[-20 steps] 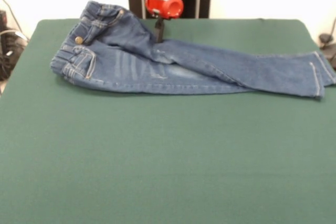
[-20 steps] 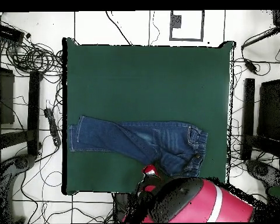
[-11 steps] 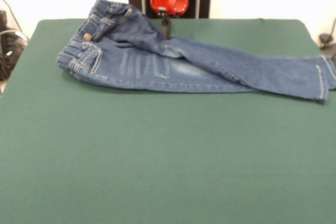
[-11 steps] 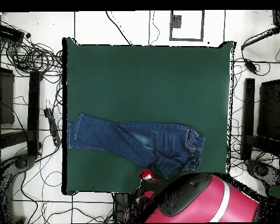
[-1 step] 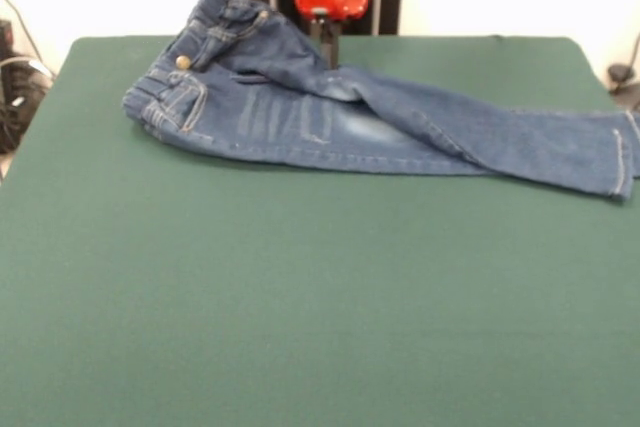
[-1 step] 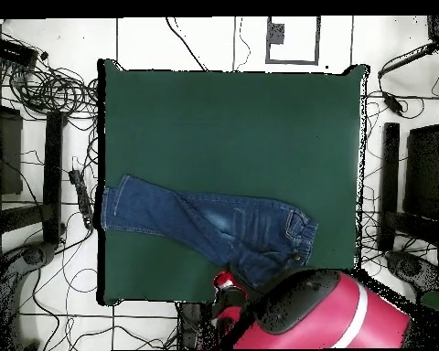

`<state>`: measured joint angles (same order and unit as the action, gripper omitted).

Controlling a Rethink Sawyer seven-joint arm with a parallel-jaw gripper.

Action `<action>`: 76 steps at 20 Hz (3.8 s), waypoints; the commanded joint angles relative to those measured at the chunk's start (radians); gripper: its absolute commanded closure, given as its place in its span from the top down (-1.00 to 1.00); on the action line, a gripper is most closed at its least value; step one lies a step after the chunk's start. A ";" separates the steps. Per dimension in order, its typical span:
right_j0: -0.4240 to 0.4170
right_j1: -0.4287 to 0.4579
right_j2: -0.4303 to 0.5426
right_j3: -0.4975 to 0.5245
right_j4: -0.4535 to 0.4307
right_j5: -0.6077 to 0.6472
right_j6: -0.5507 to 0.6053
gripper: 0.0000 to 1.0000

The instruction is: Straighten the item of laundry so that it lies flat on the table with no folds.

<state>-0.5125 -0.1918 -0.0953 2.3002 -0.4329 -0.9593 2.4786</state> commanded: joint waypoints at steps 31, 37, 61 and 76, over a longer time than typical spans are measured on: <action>0.007 -0.206 0.062 -0.129 -0.152 0.513 0.099 -1.00; 0.093 -0.166 0.045 -0.034 -0.055 0.398 0.155 -1.00; -0.052 -0.091 0.078 0.020 -0.207 0.083 0.133 -1.00; -0.016 -0.107 0.065 0.016 -0.135 0.144 0.119 1.00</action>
<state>-0.5697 -0.3151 -0.0689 2.3845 -0.6601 -0.9231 2.4786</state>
